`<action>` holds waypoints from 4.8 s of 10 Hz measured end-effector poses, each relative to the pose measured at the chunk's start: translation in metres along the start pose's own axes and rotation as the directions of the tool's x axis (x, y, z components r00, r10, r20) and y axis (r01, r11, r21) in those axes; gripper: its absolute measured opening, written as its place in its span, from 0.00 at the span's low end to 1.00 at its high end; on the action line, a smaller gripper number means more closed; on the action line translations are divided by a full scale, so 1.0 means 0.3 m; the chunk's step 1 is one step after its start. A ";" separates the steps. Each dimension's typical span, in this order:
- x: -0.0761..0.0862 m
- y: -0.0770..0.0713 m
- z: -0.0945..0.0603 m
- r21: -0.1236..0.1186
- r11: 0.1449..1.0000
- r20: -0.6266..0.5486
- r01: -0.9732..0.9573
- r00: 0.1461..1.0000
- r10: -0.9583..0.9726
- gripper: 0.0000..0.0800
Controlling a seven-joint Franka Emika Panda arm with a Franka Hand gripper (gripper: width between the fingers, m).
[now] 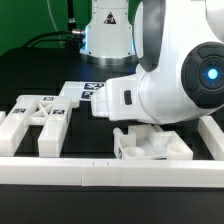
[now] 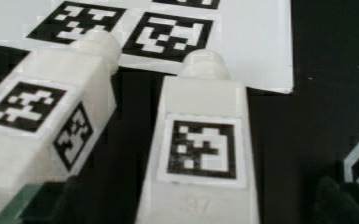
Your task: Assemble chair
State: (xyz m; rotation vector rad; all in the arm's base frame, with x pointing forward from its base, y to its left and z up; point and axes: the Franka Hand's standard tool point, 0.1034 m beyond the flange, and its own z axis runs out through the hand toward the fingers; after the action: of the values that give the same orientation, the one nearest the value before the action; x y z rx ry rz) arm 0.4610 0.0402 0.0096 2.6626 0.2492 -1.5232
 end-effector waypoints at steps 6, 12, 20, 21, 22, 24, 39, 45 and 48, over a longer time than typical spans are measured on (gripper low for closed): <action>0.017 -0.003 0.013 -0.002 1.000 -0.018 0.005 1.000 -0.005 0.56; -0.047 0.017 -0.088 0.002 0.998 -0.032 0.059 0.998 -0.059 0.36; -0.078 0.088 -0.315 -0.017 0.986 -0.214 0.169 0.962 -0.168 0.36; -0.092 0.094 -0.320 -0.028 0.986 -0.271 0.166 0.948 -0.167 0.36; -0.089 0.102 -0.357 -0.036 0.986 -0.367 0.162 0.916 -0.164 0.36; -0.092 0.113 -0.460 -0.122 0.975 -0.543 0.186 0.810 -0.222 0.36; -0.031 0.070 -0.660 -0.211 0.977 -0.975 -0.016 0.080 -0.209 0.36; 0.012 -0.007 -0.675 -0.190 0.982 -0.981 -0.004 0.040 -0.190 0.36; 0.025 -0.013 -0.650 -0.187 0.982 -0.981 0.005 0.059 -0.187 0.36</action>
Offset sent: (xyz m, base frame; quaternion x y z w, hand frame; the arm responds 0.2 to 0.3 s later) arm -0.0025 -0.0009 -0.0011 0.0022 0.0064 -0.0002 1.0000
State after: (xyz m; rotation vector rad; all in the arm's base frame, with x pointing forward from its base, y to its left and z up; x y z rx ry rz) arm 0.6299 0.0712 0.1025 3.0199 0.5382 0.7425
